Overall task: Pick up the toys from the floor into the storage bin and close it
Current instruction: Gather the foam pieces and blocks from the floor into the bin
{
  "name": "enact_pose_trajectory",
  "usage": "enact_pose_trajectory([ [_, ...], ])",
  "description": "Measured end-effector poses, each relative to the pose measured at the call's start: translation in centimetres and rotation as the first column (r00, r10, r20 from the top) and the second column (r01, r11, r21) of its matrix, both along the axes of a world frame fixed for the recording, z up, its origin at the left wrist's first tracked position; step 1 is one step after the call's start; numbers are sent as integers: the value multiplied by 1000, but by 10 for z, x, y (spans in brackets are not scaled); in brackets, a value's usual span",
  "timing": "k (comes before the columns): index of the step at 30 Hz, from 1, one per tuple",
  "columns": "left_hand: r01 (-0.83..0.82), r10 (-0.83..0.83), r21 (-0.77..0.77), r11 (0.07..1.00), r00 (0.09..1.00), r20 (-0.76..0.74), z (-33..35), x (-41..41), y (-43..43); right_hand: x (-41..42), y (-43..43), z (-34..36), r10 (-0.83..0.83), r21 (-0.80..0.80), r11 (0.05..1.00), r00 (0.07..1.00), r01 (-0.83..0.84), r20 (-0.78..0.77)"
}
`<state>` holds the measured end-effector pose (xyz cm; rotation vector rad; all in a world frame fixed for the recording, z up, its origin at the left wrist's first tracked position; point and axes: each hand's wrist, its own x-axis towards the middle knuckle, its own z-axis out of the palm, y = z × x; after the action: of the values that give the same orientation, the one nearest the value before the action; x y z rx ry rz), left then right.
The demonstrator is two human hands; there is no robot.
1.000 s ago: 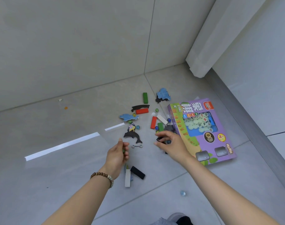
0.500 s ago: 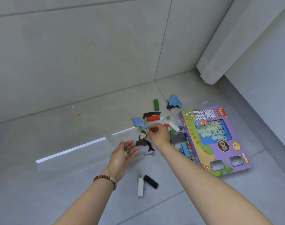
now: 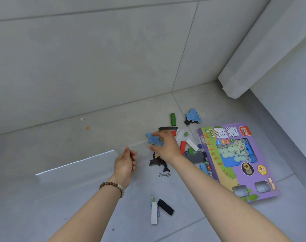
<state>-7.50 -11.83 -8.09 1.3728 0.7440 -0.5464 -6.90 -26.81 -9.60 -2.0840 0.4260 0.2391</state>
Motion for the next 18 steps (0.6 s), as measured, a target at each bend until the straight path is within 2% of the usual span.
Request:
enact_pose_trajectory([
  [3, 11, -11, 26, 1000, 1000, -7, -5, 0, 6, 0, 9, -12, 24, -146, 989, 1000, -22, 12],
  [8, 10, -10, -3, 1000, 1000, -13, -5, 0, 9, -4, 7, -16, -26, -101, 994, 997, 32, 66],
  [14, -68, 42, -290, 955, 995, -94, 2, -3, 5, -11, 2, -15, -192, -45, 979, 978, 197, 85],
  [18, -59, 3, -391, 919, 990, -143, 1, -6, 1, -10, 2, 0, -295, 56, 955, 953, 291, 73],
])
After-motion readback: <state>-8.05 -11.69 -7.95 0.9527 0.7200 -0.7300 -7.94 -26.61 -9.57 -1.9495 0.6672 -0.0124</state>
